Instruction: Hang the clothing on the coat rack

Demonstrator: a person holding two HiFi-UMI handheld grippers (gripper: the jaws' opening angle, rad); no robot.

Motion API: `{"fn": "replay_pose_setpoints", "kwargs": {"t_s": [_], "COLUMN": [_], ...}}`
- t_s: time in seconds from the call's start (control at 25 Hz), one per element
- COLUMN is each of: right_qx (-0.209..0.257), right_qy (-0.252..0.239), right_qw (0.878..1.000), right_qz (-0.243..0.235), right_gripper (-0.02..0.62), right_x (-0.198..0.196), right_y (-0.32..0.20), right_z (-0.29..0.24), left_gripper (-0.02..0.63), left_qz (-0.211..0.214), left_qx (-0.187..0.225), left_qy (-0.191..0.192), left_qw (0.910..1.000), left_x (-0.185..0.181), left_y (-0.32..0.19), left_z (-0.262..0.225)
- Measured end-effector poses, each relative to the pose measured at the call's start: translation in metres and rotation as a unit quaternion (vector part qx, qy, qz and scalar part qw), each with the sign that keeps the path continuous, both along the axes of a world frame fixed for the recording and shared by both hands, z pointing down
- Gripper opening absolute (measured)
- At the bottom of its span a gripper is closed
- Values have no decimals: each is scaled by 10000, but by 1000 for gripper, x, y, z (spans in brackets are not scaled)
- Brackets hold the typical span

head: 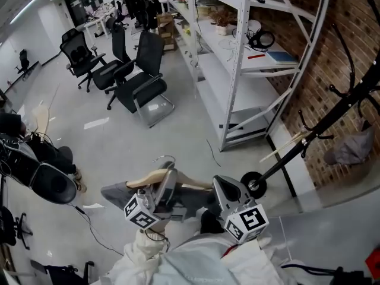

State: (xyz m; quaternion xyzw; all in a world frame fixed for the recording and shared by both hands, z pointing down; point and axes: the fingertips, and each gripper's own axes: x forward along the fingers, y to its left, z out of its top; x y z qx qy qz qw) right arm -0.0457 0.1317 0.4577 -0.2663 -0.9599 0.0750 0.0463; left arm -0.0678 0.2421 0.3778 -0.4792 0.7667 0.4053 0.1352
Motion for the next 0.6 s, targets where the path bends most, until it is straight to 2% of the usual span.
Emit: {"fn": "replay_pose_setpoints", "kwargs": {"t_s": [0.32, 0.6], "right_qx": [37, 61], "right_qy": [-72, -106], "right_qw": [9996, 9982], "right_qz": [253, 592], "right_gripper": [25, 25], "right_x": [-78, -137], "right_y": [-24, -64], "right_z": [-7, -9], "left_gripper": [120, 120], "left_qz": [311, 685], "left_qx": [-34, -22], "left_qy": [4, -148], "left_qw": [9995, 9975], "left_x": [-76, -135], "left_y": [-30, -77], "left_z": [-1, -9]}}
